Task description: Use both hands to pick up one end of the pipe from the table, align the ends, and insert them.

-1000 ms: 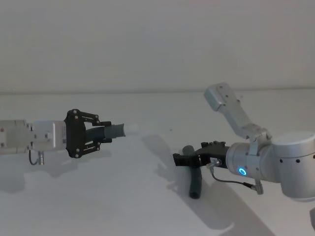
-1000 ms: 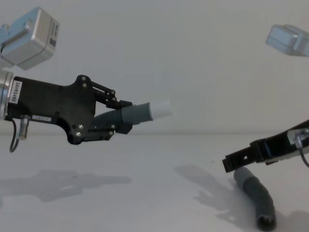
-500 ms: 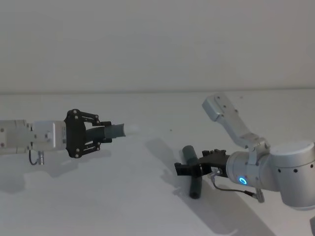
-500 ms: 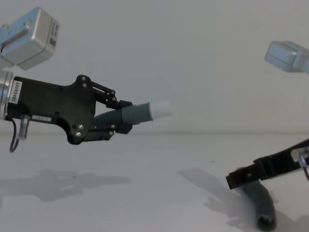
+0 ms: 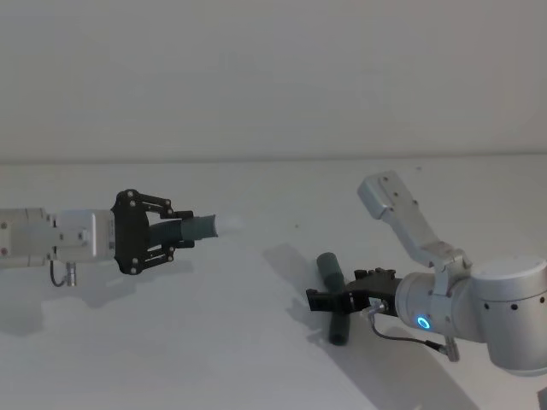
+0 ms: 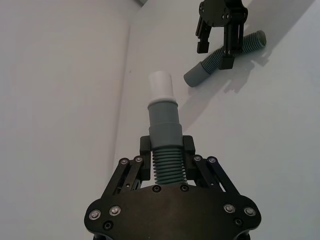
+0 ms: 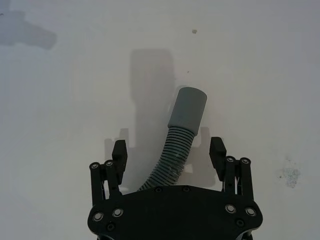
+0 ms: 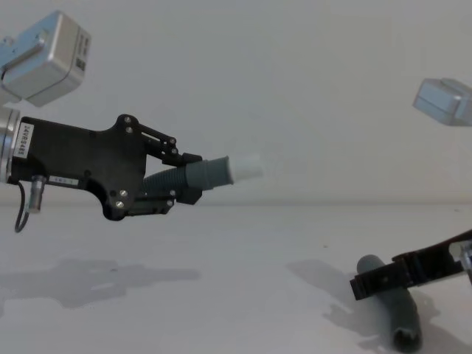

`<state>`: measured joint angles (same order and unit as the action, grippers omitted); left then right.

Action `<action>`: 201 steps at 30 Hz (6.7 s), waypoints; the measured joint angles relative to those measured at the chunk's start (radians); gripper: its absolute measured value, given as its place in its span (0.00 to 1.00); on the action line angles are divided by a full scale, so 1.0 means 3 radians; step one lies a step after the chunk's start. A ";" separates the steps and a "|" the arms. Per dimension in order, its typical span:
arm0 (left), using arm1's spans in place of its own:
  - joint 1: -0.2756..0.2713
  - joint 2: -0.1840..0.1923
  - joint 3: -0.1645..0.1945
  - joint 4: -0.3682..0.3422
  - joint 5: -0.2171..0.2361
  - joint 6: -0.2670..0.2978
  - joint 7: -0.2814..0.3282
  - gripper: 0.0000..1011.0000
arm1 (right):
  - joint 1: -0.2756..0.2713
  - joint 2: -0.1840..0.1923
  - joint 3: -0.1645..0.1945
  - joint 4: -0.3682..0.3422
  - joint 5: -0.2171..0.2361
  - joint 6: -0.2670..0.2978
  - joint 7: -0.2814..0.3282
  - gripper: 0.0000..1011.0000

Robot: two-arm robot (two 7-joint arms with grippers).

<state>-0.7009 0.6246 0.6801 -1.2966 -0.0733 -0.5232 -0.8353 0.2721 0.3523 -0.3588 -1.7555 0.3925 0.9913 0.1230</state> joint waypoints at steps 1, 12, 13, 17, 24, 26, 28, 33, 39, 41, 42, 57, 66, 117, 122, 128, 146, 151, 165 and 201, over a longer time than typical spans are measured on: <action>0.0000 0.0000 0.0000 0.0000 0.0000 0.0000 0.0000 0.33 | -0.0002 -0.0001 0.0002 0.0000 0.0000 -0.0001 0.0000 0.99; 0.0000 0.0000 0.0000 0.0000 0.0000 0.0000 0.0000 0.33 | -0.0020 -0.0019 0.0022 -0.0008 -0.0025 0.0036 -0.0001 0.99; 0.0000 0.0000 0.0000 0.0000 0.0000 0.0000 0.0000 0.33 | -0.0023 -0.0021 0.0024 -0.0009 -0.0025 0.0038 -0.0001 0.99; 0.0000 0.0000 0.0000 0.0000 0.0000 0.0000 0.0000 0.33 | -0.0035 -0.0031 0.0029 -0.0017 -0.0037 0.0062 -0.0005 0.99; 0.0000 0.0000 0.0000 0.0000 0.0000 0.0000 0.0000 0.33 | -0.0046 -0.0031 0.0019 -0.0024 -0.0061 0.0064 -0.0003 0.99; 0.0000 0.0000 0.0000 0.0000 0.0000 0.0000 0.0000 0.33 | -0.0050 -0.0030 0.0013 -0.0025 -0.0072 0.0060 0.0003 0.99; 0.0000 0.0000 0.0000 0.0000 0.0000 0.0000 0.0000 0.33 | -0.0052 -0.0030 0.0010 -0.0025 -0.0077 0.0057 0.0008 0.99; 0.0000 0.0000 0.0000 0.0000 0.0000 0.0000 0.0000 0.33 | -0.0056 -0.0029 0.0003 -0.0027 -0.0090 0.0051 0.0015 0.97; 0.0000 0.0000 0.0000 0.0000 0.0000 0.0000 0.0000 0.33 | -0.0060 -0.0028 -0.0004 -0.0030 -0.0101 0.0040 0.0020 0.83; 0.0000 0.0000 0.0000 0.0000 0.0000 0.0000 0.0000 0.33 | -0.0061 -0.0027 -0.0006 -0.0030 -0.0103 0.0038 0.0022 0.76; 0.0000 0.0000 0.0000 0.0000 0.0000 0.0000 0.0000 0.33 | -0.0062 -0.0027 -0.0006 -0.0030 -0.0103 0.0037 0.0022 0.74; 0.0000 0.0000 0.0000 0.0000 0.0000 0.0000 0.0000 0.33 | -0.0066 -0.0027 -0.0012 -0.0031 -0.0113 0.0031 0.0030 0.26; 0.0000 0.0000 0.0000 0.0000 0.0000 0.0000 0.0000 0.33 | -0.0066 -0.0027 -0.0014 -0.0030 -0.0116 0.0028 0.0031 0.18; 0.0000 0.0000 0.0000 0.0000 0.0000 0.0000 0.0000 0.33 | 0.0381 0.1141 -0.0529 -0.0358 -0.0931 -0.1760 0.1046 0.17; 0.0000 0.0000 0.0000 0.0000 0.0000 0.0000 0.0000 0.33 | 0.0476 0.1310 -0.0599 -0.0366 -0.1066 -0.2048 0.1230 0.17; 0.0000 0.0000 0.0000 0.0000 0.0000 0.0000 0.0000 0.33 | 0.0577 0.1451 -0.0667 -0.0357 -0.1224 -0.2362 0.1418 0.17; 0.0000 0.0000 0.0000 0.0000 0.0000 0.0000 0.0000 0.33 | 0.0991 0.1741 -0.0931 -0.0220 -0.1783 -0.3412 0.2015 0.17; 0.0000 0.0000 0.0000 0.0000 0.0000 0.0000 0.0000 0.33 | 0.1100 0.1752 -0.1001 -0.0171 -0.1930 -0.3647 0.2141 0.17; 0.0000 0.0000 0.0000 0.0000 0.0000 0.0000 0.0000 0.33 | 0.1224 0.1690 -0.1064 -0.0097 -0.2155 -0.3723 0.2241 0.17; 0.0000 0.0000 0.0000 0.0000 0.0000 0.0000 0.0000 0.33 | 0.1198 0.1383 -0.0983 -0.0102 -0.2131 -0.3218 0.2173 0.17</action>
<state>-0.7009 0.6246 0.6801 -1.2966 -0.0732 -0.5232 -0.8353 0.6315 0.7671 -0.6537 -1.7861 -0.2468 0.0260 0.7750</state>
